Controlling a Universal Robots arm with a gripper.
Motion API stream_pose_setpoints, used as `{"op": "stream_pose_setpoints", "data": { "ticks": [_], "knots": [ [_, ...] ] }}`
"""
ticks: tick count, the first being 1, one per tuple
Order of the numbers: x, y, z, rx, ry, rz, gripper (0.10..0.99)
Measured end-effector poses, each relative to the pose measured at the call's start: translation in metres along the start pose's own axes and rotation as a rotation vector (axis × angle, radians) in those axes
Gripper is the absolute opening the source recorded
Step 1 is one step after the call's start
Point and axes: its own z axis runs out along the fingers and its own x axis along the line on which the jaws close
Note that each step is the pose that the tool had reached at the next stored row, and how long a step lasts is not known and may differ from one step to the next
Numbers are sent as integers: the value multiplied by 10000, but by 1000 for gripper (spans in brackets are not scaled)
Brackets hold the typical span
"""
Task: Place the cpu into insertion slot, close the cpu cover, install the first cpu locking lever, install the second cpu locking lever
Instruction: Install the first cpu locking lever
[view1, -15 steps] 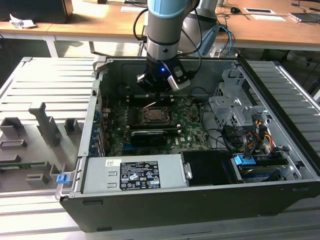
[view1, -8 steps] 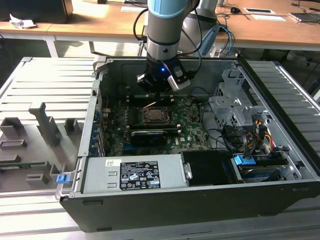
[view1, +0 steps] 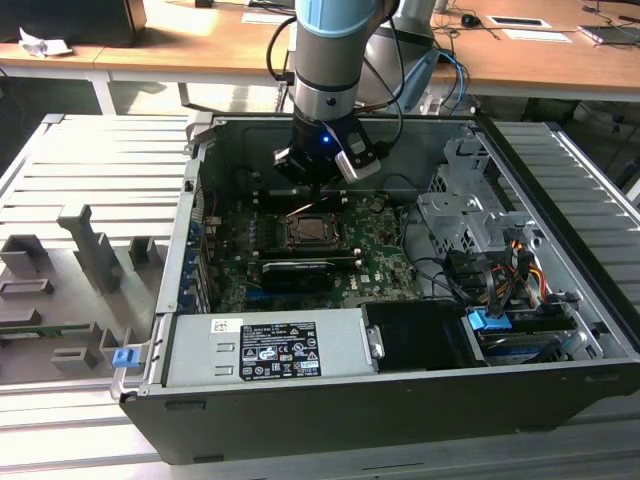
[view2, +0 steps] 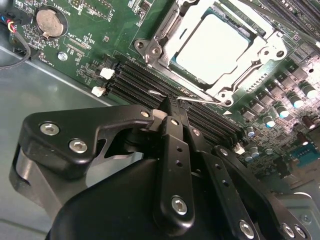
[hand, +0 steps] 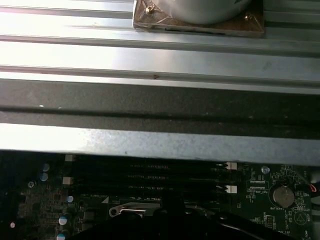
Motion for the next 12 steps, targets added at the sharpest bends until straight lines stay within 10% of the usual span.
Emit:
{"op": "stream_pose_setpoints", "data": {
  "ticks": [12],
  "knots": [
    [32,6,-28,-5,46,-449,106]
  ]
}}
